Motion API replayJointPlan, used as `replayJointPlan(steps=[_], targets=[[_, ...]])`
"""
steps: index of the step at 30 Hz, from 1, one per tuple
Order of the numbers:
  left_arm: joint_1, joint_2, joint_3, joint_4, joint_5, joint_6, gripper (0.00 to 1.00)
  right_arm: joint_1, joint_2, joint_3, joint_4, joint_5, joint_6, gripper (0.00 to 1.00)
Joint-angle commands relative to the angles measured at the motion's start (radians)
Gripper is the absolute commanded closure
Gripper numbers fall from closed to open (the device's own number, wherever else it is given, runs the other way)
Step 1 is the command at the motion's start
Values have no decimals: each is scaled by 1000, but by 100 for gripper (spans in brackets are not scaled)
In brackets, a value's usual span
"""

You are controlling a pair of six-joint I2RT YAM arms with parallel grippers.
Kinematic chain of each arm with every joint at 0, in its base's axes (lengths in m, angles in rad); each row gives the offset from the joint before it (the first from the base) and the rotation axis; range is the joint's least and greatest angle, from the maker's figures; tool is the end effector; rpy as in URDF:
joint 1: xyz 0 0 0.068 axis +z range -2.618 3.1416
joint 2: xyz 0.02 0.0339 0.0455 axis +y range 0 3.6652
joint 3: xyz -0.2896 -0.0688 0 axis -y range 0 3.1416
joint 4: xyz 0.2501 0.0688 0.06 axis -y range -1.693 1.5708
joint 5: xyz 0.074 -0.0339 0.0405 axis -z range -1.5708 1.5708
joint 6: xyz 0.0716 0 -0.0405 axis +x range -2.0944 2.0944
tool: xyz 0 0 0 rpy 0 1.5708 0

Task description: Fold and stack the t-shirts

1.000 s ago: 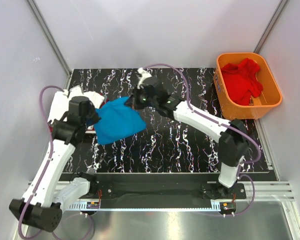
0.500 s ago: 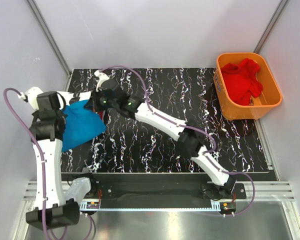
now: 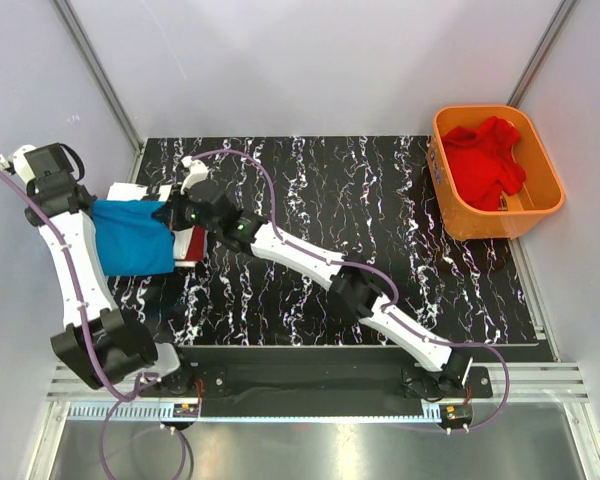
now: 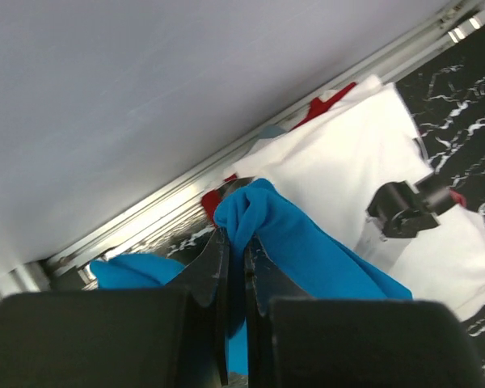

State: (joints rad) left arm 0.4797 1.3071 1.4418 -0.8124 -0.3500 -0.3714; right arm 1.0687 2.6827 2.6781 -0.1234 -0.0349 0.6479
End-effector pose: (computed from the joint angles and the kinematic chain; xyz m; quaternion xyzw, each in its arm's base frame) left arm 0.2498 0.1576 0.3976 -0.4351 0.7779 0.1798 0.4161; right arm 0.3224 0.5923 0.2820 -0.1681 0.7318 0.5083 0.4218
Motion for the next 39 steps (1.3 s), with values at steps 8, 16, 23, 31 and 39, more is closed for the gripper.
replayJointPlan(steps=[8,16,23,31,39], targets=[[14,173,193,114,150,-26,100,-32,63,80,309,181,-70,100],[26,271,221,110,232,-49,100,-76,65,77,343,190,-59,100],[30,342,238,116,252,-60,100,-81,81,54,358,188,-34,100],[33,365,289,64,253,-37,100,-56,13,-55,393,151,-70,100],[37,184,229,47,233,-23,100,2,-84,-136,409,179,-172,100]])
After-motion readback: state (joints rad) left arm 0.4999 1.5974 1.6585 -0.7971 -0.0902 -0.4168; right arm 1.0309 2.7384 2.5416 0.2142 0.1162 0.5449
